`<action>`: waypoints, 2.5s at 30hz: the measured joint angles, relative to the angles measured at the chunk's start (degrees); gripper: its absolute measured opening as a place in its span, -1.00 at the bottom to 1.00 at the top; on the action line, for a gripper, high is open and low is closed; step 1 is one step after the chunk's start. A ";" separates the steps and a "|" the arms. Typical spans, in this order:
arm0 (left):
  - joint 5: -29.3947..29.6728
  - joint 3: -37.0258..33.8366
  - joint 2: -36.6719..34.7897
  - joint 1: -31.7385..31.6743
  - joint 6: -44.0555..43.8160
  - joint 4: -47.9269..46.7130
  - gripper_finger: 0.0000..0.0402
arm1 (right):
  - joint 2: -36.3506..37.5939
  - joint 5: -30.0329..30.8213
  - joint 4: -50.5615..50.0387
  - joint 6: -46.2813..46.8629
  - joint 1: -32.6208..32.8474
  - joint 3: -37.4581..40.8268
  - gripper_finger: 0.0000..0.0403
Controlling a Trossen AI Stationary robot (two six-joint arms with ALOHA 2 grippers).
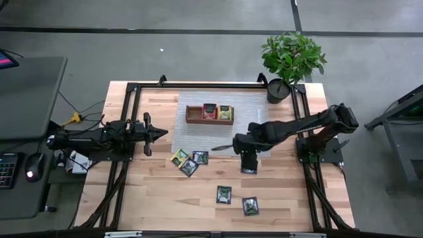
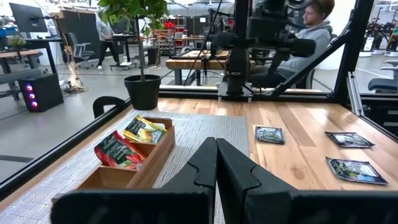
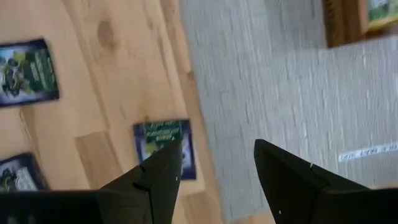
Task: Pick & Place Tea
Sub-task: Put the purple tea bag into the left section of the wooden organizer
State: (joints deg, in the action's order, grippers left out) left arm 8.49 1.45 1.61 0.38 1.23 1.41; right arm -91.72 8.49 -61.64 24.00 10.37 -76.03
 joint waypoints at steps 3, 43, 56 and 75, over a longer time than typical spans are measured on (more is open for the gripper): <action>-0.15 0.00 0.00 0.01 0.00 -0.02 -1.00 | 0.00 0.05 -1.27 2.42 2.18 0.00 -0.02; -6.03 0.00 0.02 0.02 -7.56 0.61 0.04 | 29.09 -4.25 23.93 58.74 10.25 36.10 -0.02; 1.18 0.00 1.06 0.02 -9.45 2.50 0.04 | 24.87 -3.06 25.74 55.01 10.29 37.90 -0.26; 1.08 4.21 30.84 0.02 -10.33 19.65 0.04 | 21.50 -4.35 28.75 46.60 10.25 37.86 -0.99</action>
State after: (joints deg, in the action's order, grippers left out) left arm 9.57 5.67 32.45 0.40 -9.09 21.06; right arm -70.22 4.14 -32.89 70.60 20.62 -38.17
